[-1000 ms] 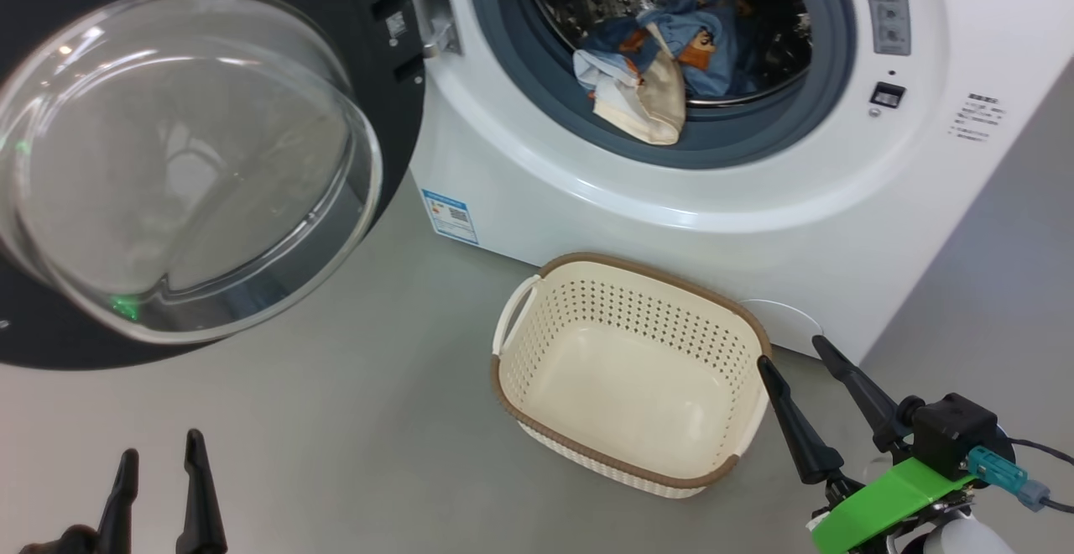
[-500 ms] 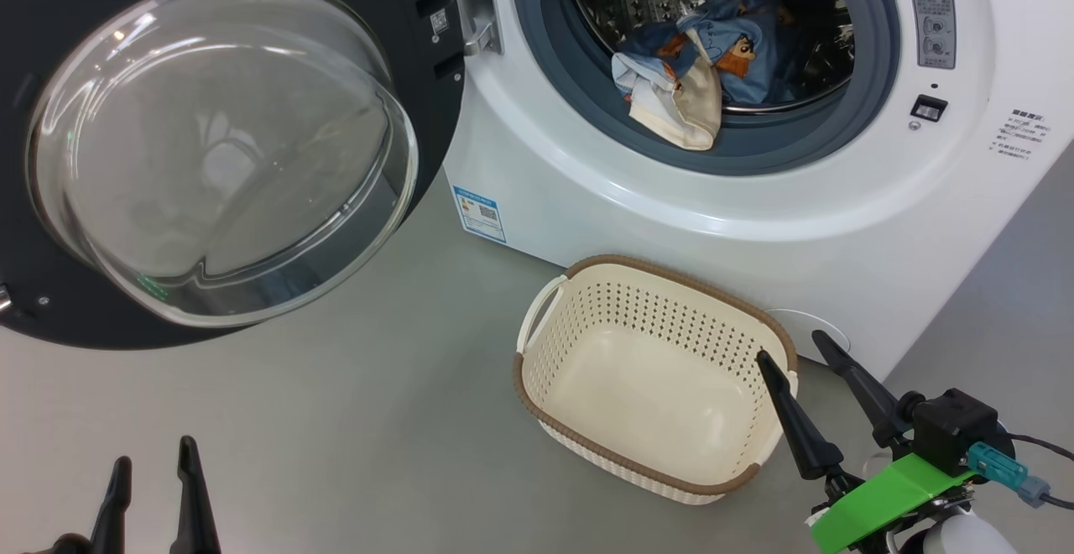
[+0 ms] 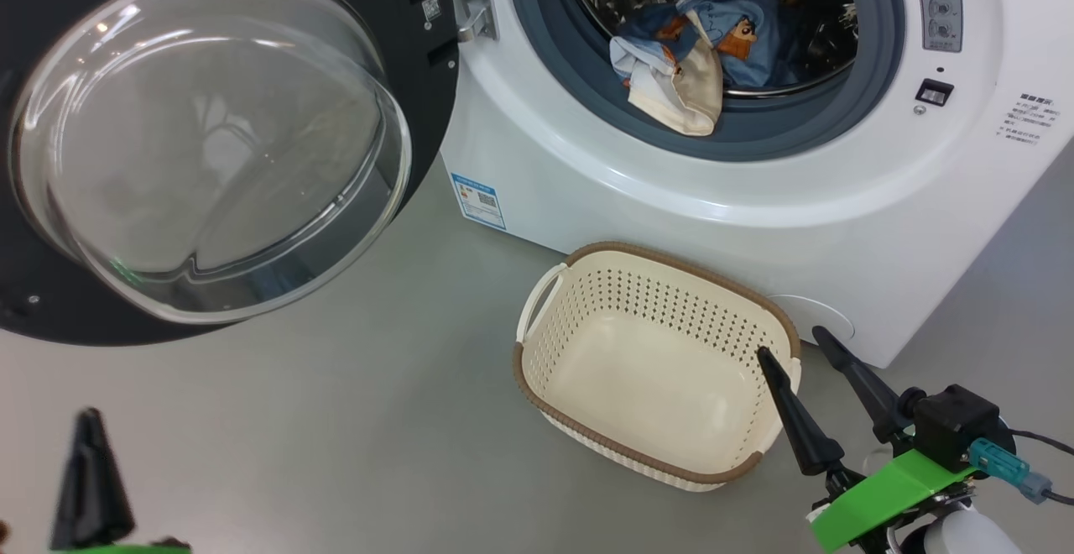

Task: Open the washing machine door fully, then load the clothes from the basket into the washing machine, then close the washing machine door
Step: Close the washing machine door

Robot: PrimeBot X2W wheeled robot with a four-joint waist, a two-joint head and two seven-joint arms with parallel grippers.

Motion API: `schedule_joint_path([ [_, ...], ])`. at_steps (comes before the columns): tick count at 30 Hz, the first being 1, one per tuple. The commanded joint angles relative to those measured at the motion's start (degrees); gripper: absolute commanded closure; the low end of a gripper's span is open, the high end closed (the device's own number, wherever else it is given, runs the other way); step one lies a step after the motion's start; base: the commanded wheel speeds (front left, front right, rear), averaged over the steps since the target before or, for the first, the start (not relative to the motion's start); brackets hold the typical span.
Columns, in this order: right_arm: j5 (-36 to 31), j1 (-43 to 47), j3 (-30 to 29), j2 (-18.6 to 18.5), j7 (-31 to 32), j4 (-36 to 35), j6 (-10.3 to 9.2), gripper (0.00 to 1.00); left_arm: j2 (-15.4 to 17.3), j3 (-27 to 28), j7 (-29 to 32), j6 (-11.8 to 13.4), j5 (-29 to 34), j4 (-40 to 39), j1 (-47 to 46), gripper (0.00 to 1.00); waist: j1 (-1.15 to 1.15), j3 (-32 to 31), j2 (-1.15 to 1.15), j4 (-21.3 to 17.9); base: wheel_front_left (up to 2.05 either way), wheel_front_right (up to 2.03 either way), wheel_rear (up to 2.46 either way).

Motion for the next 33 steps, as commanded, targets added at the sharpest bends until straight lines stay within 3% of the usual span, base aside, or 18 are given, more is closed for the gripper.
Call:
schedule_joint_path([
  [1, 0.84, -1.97, 1.18, -0.45, -0.28, -1.58, 0.09, 0.0, 1.02, 3.64, -0.32, -0.03, -3.11, -2.28, -3.54, 1.0, 0.0, 0.62, 0.0, -0.34, 0.0, 0.0, 0.0],
  [8, 0.76, -3.5, 1.49, -0.64, -0.28, -1.8, 0.09, 0.0, 1.02, 10.65, -0.32, -0.14, -17.49, -5.26, -9.15, 1.0, 0.0, 2.56, 0.0, -1.38, 0.0, 0.0, 0.0],
  [11, 0.69, -3.82, 1.51, -0.77, -0.28, -1.83, 0.09, 0.0, 2.77, 12.64, -0.32, -0.15, -23.89, -5.92, -11.72, 1.0, 0.0, 3.25, 0.0, -1.62, 0.0, 0.0, 0.0],
  [14, 0.68, -4.04, 1.62, -0.93, -0.28, -1.86, 0.09, 0.0, 6.91, 14.31, -0.32, -0.15, -31.66, -4.83, -14.51, 1.0, 0.0, 3.74, 0.0, -1.84, 0.0, 0.0, 0.0],
  [19, 0.62, -4.53, 1.79, -1.26, -0.28, -1.97, 0.09, 0.0, 16.72, 14.59, -0.18, -0.16, -41.4, -0.45, -19.0, 1.0, 0.0, 4.81, 0.0, -2.08, 0.0, 0.0, 0.0],
  [23, 0.6, -4.86, 1.92, -1.7, -0.28, -2.02, 0.09, 0.0, 23.93, 12.77, 3.86, -0.16, -48.49, 4.07, -23.54, 1.0, 0.0, 5.66, 0.0, -2.02, 0.0, 0.0, 0.0],
  [24, 0.6, -4.86, 1.92, -1.7, -0.28, -2.02, 0.09, 0.0, 23.93, 12.77, 3.86, -0.16, -48.49, 4.07, -23.54, 1.0, 0.0, 5.66, 0.0, -2.02, 0.0, 0.0, 0.0],
  [33, 0.59, -5.86, 2.93, -2.52, -0.28, -2.04, 0.09, 0.0, 34.42, 12.23, 15.0, -0.16, -59.11, 19.26, -34.64, 1.0, 0.0, 7.91, 0.0, -2.87, 0.0, 0.0, 0.0],
])
